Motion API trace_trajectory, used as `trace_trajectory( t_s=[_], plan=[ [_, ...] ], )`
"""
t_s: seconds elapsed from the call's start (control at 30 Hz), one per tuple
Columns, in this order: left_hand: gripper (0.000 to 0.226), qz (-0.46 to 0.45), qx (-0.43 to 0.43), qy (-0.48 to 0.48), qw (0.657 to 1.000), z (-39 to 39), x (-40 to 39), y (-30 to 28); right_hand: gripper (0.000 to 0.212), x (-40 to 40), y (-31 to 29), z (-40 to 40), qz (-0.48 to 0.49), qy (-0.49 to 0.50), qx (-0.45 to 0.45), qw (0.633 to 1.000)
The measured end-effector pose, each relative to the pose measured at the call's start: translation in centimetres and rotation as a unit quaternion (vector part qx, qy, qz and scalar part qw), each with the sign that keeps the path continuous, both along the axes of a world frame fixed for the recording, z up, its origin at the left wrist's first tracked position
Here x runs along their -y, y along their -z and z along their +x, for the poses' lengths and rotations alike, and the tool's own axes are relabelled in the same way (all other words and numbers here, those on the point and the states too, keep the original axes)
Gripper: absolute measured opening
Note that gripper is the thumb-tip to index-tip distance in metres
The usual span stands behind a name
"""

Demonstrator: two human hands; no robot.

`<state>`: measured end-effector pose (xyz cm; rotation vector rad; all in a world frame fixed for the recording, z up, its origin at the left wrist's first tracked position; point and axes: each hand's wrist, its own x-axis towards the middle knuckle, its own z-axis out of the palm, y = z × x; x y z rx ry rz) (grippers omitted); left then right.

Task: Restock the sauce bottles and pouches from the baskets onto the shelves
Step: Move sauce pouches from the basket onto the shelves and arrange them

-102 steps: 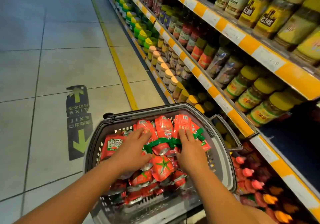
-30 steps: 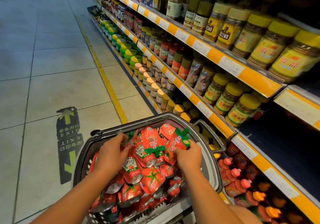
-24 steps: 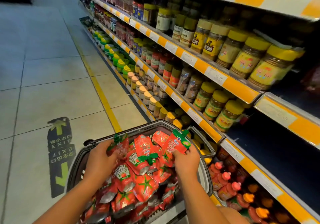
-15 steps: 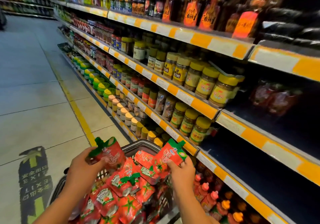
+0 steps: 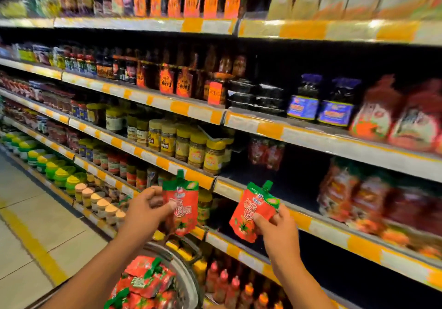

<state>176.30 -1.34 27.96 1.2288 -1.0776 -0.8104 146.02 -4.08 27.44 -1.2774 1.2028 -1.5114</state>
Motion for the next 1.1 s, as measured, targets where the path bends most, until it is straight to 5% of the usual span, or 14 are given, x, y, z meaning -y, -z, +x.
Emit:
trace_trajectory(
  t_s=[0.43,0.93,1.03,1.1],
  plan=[
    [0.023,-0.002,0.025,0.091,0.996,-12.6,13.6,-7.9,0.029,6.3,-6.3,-8.4,-0.035,0.102,-0.083,0.991],
    [0.049,0.019,0.037,0.038,0.998,-17.0,26.4,-3.5,0.008,17.6,-3.8,-8.6,0.127,0.156,-0.209,0.957],
    [0.042,0.032,0.029,0.033,0.999,-17.5,28.4,-2.3,0.058,19.0,-4.0,-7.9,0.103,0.155,-0.205,0.961],
    [0.039,0.073,0.072,0.027,0.994,-17.5,29.6,-2.1,0.054,19.7,-4.0,-7.5,0.086,0.157,-0.234,0.955]
  ],
)
